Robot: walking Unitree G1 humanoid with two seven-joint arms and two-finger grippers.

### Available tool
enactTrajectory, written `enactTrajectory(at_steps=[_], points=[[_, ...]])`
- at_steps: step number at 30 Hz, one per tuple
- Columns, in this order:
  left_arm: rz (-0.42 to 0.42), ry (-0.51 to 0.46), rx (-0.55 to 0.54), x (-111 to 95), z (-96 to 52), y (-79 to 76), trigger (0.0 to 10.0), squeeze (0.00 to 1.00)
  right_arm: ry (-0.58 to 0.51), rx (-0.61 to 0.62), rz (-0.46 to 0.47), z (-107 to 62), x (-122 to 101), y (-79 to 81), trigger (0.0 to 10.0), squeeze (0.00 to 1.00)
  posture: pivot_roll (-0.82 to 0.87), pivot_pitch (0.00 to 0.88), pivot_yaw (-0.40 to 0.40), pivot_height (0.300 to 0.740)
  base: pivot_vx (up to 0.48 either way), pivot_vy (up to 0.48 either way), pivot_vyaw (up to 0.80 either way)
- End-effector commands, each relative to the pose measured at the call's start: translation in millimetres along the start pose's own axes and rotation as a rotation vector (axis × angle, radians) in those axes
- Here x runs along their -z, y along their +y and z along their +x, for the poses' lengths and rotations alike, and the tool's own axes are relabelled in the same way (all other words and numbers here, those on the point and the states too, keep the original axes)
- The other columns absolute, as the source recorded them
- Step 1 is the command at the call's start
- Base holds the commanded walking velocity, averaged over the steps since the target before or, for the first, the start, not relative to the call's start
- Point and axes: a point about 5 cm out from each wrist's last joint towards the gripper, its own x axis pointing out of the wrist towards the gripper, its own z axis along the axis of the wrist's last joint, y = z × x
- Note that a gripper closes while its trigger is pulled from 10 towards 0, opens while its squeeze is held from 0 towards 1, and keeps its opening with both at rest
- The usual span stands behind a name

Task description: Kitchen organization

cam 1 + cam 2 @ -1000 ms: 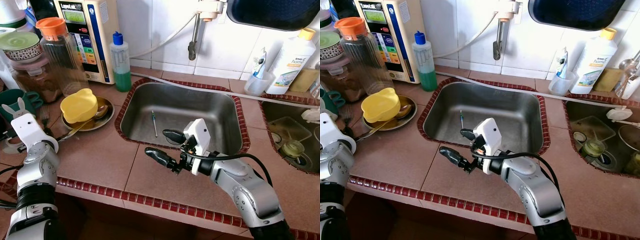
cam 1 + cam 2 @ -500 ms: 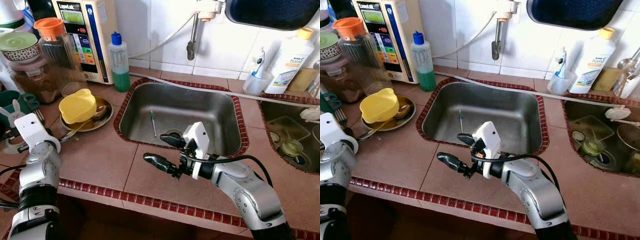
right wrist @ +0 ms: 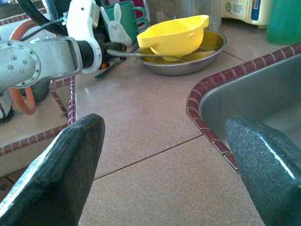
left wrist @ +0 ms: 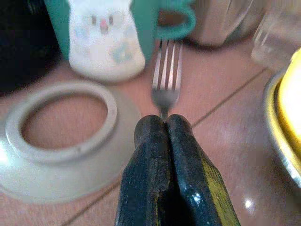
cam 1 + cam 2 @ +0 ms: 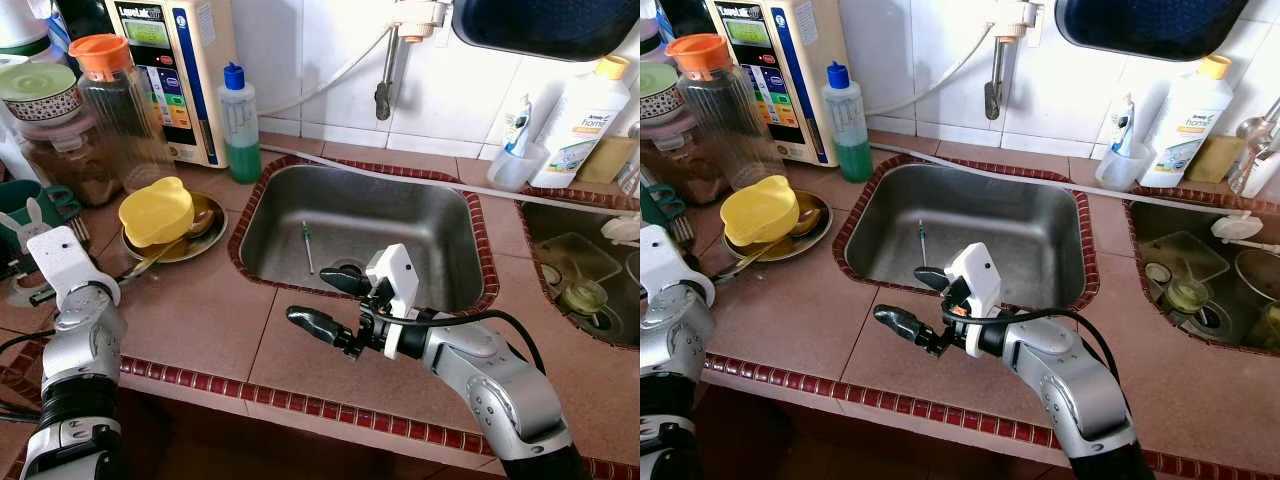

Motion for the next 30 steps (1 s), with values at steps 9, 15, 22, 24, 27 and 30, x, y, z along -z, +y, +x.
enactTrajectory(at_steps=[9,15,22,24,27,30], points=[[0.029,-0.033,0.008,-7,-1.5,-3.5,0.0,0.00,-0.009,-0.001,-0.021,1.5,-4,1.4,10.0,0.00,0.08,0.031,0.013,0.740,0.000,0.000,0.00],[0.049,-0.022,-0.007,-3,0.8,0.9,10.0,0.00,-0.009,-0.001,-0.021,1.8,-4,1.4,10.0,0.00,0.08,0.032,0.012,0.740,0.000,0.000,0.00],[0.028,-0.026,-0.007,-5,4.6,0.7,10.0,1.00,-0.009,0.000,-0.020,1.3,-3,2.4,10.0,0.00,0.08,0.031,0.014,0.740,0.000,0.000,0.00],[0.026,-0.024,-0.007,-5,5.4,-0.1,10.0,1.00,-0.009,0.000,-0.020,1.3,-3,2.7,10.0,0.00,0.08,0.032,0.015,0.740,0.000,0.000,0.00],[0.027,-0.021,-0.002,-5,7.0,-3.5,10.0,1.00,-0.008,0.000,-0.019,0.9,-3,3.5,10.0,0.00,0.07,0.031,0.015,0.740,0.000,0.000,0.00],[0.042,-0.023,-0.007,-6,8.3,-4.9,10.0,1.00,-0.009,-0.001,-0.019,0.9,-3,3.8,10.0,0.00,0.07,0.031,0.016,0.740,0.000,0.000,0.00]])
